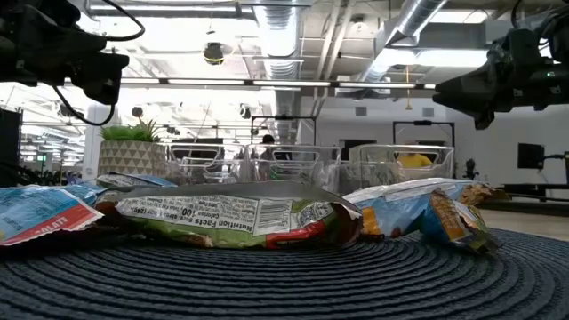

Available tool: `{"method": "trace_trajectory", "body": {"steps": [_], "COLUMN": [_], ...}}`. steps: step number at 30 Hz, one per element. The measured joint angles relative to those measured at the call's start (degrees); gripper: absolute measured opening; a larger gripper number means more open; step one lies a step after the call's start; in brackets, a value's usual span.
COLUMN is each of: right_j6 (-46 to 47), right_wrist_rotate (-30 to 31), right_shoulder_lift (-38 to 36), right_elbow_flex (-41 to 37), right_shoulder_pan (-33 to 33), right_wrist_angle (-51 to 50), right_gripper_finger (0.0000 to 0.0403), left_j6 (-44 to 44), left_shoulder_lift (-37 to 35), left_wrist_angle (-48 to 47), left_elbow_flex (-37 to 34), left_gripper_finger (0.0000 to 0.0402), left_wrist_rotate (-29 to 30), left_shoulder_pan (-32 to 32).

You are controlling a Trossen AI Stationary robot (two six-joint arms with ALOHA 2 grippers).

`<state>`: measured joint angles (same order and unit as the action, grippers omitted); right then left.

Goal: Pick and place Granola Bars by type

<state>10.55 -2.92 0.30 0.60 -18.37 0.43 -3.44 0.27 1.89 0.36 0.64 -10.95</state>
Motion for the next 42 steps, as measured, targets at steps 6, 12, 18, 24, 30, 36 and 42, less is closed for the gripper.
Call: {"method": "trace_trajectory", "body": {"steps": [6, 12, 18, 24, 30, 36, 42], "right_j6": [0.00, 0.00, 0.00, 0.00, 0.00, 0.00, 0.00], "right_wrist_rotate": [-0.01, 0.00, 0.00, 0.00, 0.00, 0.00, -0.01], "right_shoulder_lift": [0.02, 0.01, 0.00, 0.00, 0.02, 0.00, 0.00], "right_elbow_flex": [0.02, 0.01, 0.02, 0.01, 0.00, 0.00, 0.00], "right_shoulder_pan": [-0.01, -0.01, 0.00, -0.01, 0.00, 0.00, 0.00], "right_wrist_angle": [0.02, 0.01, 0.01, 0.02, 0.02, 0.02, 0.01], "right_gripper_finger": [0.0123, 0.0123, 0.0123, 0.0123, 0.0123, 0.0123, 0.0123], "left_j6": [0.00, 0.00, 0.00, -0.01, -7.16, -23.26, -42.95], "left_shoulder_lift": [0.00, 0.00, 0.00, -0.02, 0.00, 0.00, -0.01], "left_wrist_angle": [0.00, 0.00, -0.01, 0.00, 0.00, 0.04, 0.06], "left_elbow_flex": [0.01, 0.00, 0.02, 0.01, 0.00, 0.01, 0.02], "left_gripper_finger": [0.0160, 0.0160, 0.0160, 0.0160, 0.0160, 0.0160, 0.0160], "left_wrist_rotate": [-0.01, -0.02, -0.02, -0.02, -0.06, 0.28, 0.25], "left_shoulder_pan": [-0.01, 0.01, -0.01, -0.01, -0.01, 0.00, -0.01]}}
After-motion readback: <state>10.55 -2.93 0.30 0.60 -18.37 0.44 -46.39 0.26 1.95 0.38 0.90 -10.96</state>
